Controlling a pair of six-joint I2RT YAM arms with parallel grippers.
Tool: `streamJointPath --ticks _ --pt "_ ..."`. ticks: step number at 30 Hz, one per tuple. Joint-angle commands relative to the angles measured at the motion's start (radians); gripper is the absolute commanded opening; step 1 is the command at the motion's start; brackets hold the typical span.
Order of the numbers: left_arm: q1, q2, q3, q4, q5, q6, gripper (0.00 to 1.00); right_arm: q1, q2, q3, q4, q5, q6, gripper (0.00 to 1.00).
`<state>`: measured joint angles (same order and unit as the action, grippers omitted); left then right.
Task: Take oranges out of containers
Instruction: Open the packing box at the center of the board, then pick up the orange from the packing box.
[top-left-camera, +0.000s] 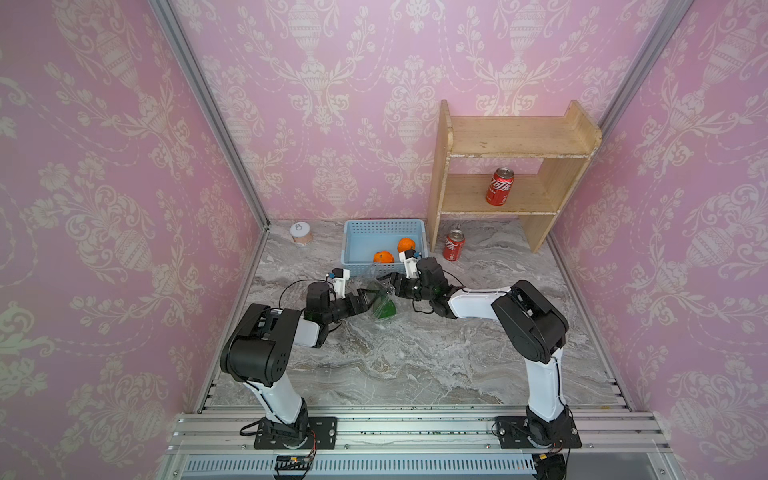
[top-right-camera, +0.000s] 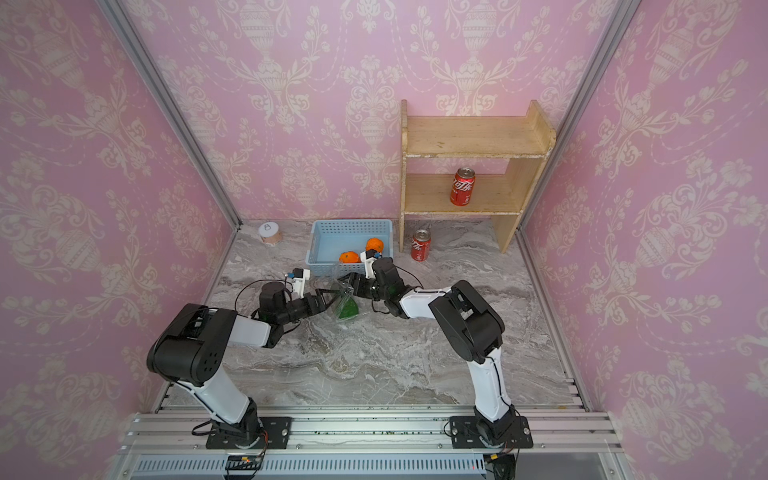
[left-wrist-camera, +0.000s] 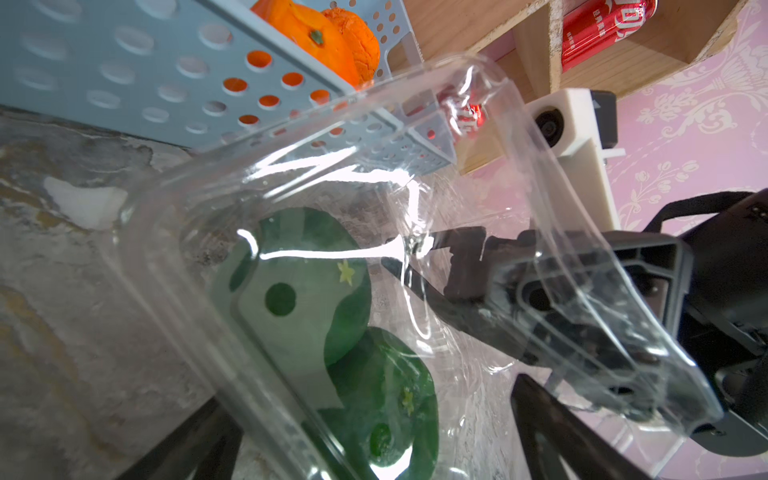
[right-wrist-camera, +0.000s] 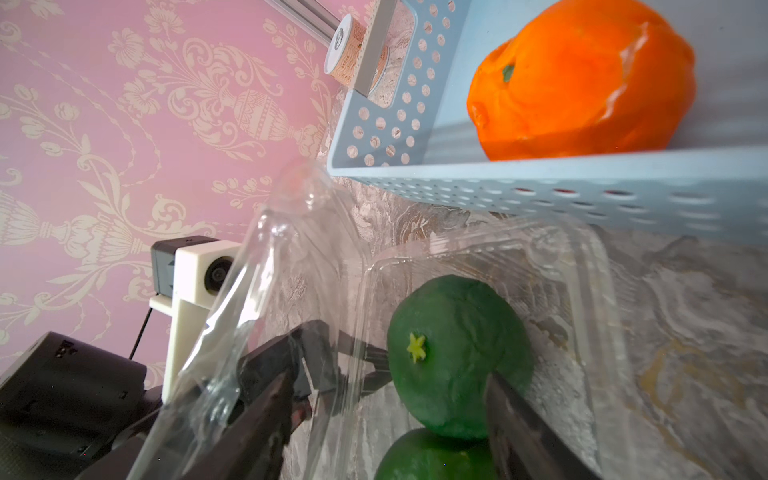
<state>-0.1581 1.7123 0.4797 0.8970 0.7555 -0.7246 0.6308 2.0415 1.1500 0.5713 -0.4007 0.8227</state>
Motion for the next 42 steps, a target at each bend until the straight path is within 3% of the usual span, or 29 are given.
streamJointPath --ticks 1,11,16,24,32,37,42 --pt "-0.003 -0.02 -0.013 -0.036 0.074 0.012 0.99 0.047 -0.017 0.054 -0.159 -0.02 -0.068 0.72" --pt "0.018 -0.305 0.108 -0.611 -0.056 0.319 0.99 0.075 -0.094 0.14 -0.475 0.129 -0.219 0.71" --pt "0.037 -0.392 0.137 -0.742 -0.134 0.385 0.99 0.093 -0.099 0.204 -0.593 0.2 -0.31 0.71" --pt "0.067 -0.58 0.206 -0.942 -0.363 0.495 0.99 0.121 -0.108 0.304 -0.771 0.339 -0.426 0.74" --pt "0.081 -0.664 0.301 -0.991 -0.421 0.504 0.99 0.129 -0.02 0.515 -0.992 0.402 -0.548 0.79" --pt "0.081 -0.58 0.273 -0.917 -0.35 0.477 0.99 0.12 0.064 0.637 -1.081 0.393 -0.617 0.81" --pt "0.08 -0.462 0.192 -0.734 -0.249 0.407 0.99 0.105 0.108 0.681 -1.131 0.354 -0.649 0.81"
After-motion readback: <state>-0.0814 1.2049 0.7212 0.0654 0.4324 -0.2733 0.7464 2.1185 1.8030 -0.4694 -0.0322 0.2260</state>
